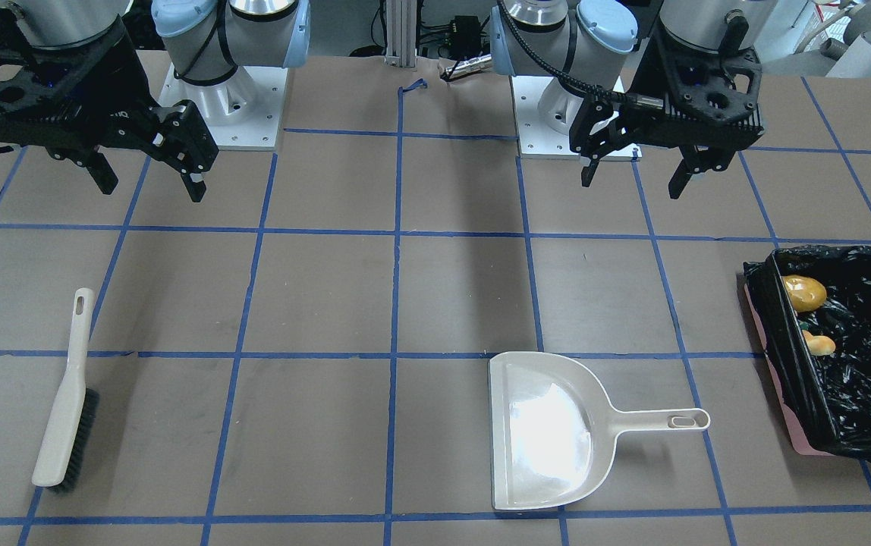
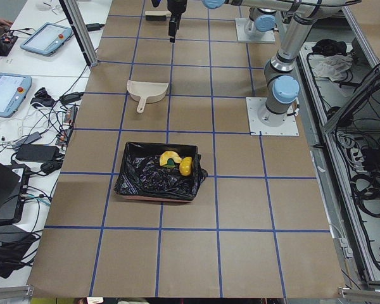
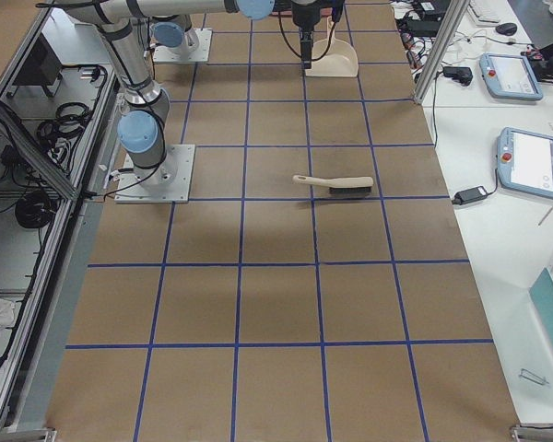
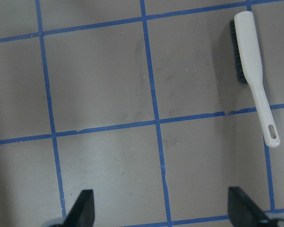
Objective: Sweep and dump trash into bin
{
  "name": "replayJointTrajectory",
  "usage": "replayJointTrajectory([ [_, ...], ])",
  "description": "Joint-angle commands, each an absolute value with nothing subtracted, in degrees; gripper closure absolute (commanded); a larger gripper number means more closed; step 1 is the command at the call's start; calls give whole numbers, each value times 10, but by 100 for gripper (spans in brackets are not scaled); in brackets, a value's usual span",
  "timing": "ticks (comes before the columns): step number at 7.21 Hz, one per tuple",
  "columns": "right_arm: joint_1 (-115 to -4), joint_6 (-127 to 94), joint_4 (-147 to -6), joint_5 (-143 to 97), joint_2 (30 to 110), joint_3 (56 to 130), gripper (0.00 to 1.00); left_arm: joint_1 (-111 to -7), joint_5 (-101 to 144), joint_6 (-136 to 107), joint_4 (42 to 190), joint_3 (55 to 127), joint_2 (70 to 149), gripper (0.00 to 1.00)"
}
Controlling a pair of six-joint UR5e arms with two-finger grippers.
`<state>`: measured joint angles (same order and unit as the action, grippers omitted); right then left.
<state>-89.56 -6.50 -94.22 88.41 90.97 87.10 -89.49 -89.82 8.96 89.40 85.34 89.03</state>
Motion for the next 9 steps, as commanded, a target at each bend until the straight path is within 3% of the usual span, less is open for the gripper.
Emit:
replayJointTrajectory([
  [1,-896,-65,-942,884,910,871,0,-895,-897,90,895,853,894,0],
  [9,-896,-65,-942,884,910,871,0,-891,-892,96,895,853,897,0],
])
